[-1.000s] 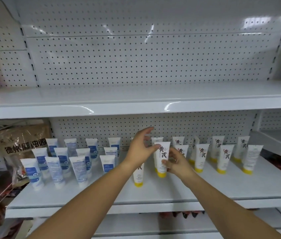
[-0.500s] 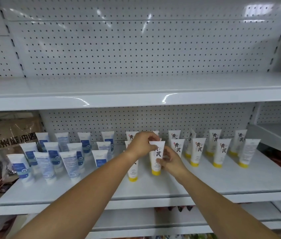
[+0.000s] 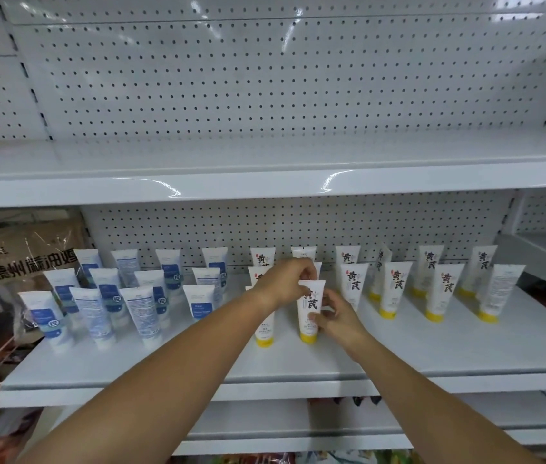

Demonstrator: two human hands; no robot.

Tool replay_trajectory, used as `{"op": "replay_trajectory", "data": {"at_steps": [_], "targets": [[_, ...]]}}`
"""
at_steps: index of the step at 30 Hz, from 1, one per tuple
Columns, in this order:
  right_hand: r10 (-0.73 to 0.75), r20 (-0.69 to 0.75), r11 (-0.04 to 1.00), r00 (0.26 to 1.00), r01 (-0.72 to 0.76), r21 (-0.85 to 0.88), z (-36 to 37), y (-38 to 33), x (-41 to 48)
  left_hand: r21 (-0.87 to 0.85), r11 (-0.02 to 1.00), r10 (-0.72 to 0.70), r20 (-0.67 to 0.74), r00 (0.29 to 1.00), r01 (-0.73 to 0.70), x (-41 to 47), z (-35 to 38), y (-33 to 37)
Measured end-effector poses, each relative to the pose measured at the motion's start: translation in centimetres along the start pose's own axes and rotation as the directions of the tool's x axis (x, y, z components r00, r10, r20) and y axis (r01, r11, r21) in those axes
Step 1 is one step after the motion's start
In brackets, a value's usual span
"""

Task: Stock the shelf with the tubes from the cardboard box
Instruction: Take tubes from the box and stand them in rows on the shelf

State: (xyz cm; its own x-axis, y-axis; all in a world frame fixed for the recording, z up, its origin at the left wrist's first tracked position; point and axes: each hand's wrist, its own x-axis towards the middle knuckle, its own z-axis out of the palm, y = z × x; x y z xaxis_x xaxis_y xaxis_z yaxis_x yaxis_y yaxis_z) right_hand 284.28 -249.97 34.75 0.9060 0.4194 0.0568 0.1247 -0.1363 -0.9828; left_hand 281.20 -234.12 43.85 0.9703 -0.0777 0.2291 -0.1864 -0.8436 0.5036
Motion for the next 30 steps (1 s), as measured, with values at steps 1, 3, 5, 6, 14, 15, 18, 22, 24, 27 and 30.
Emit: {"op": "replay_trajectory", "data": {"at_steps": [1, 3, 5, 6, 14, 15, 18, 22, 24, 27, 30], "targets": [[0.002, 0.008, 1.000, 1.000, -0.002, 0.000, -0.1, 0.1, -0.1, -0.001, 1.000, 0.005, 0.003, 1.000, -0.005, 0.0, 0.0, -0.1], [0.005, 0.019, 1.000, 1.000, -0.005, -0.001, -0.2, 0.1, -0.2, 0.011, 1.000, 0.014, 0.013, 1.000, -0.015, 0.0, 0.0, -0.1], [0.002, 0.028, 1.000, 1.000, -0.002, -0.006, -0.3, 0.1, -0.4, 0.021, 1.000, 0.018, 0.025, 1.000, -0.018, 0.1, 0.1, -0.1], [0.003, 0.030, 1.000, 1.000, -0.003, -0.015, -0.3, 0.1, -0.4, 0.023, 1.000, 0.019, 0.030, 0.999, -0.019, 0.1, 0.1, -0.2], [0.021, 0.044, 0.998, 0.999, -0.018, -0.060, -0.5, 0.4, -0.7, 0.100, 0.994, 0.043, 0.054, 0.998, -0.048, -0.3, 0.0, -0.1], [0.016, 0.040, 0.998, 0.999, -0.013, -0.063, -0.6, 0.3, -0.8, 0.118, 0.991, 0.051, 0.060, 0.997, -0.058, -0.3, -0.1, 0.0], [-0.008, 0.039, 0.995, 0.999, 0.011, -0.100, -1.3, -0.4, -0.9, 0.183, 0.980, 0.059, 0.075, 0.995, -0.072, -0.5, -0.4, 0.3], [-0.102, 0.024, 0.946, 0.994, 0.105, -0.305, -3.1, -2.7, -1.1, 0.276, 0.959, 0.047, 0.063, 0.997, -0.063, -0.7, -1.5, 0.7], [-0.147, 0.067, 0.883, 0.987, 0.162, -0.441, -4.4, -4.3, -1.1, 0.308, 0.949, 0.052, 0.037, 0.998, -0.061, -0.9, -2.6, 1.0], [-0.192, 0.122, 0.757, 0.974, 0.226, -0.613, -6.2, -7.5, -1.2, 0.414, 0.908, 0.065, 0.003, 0.998, -0.061, -1.6, -4.4, 1.4], [-0.207, 0.135, 0.600, 0.969, 0.235, -0.765, -8.1, -10.5, -1.5, 0.470, 0.883, -0.010, -0.004, 1.000, 0.011, -2.4, -5.9, 0.9]]}}
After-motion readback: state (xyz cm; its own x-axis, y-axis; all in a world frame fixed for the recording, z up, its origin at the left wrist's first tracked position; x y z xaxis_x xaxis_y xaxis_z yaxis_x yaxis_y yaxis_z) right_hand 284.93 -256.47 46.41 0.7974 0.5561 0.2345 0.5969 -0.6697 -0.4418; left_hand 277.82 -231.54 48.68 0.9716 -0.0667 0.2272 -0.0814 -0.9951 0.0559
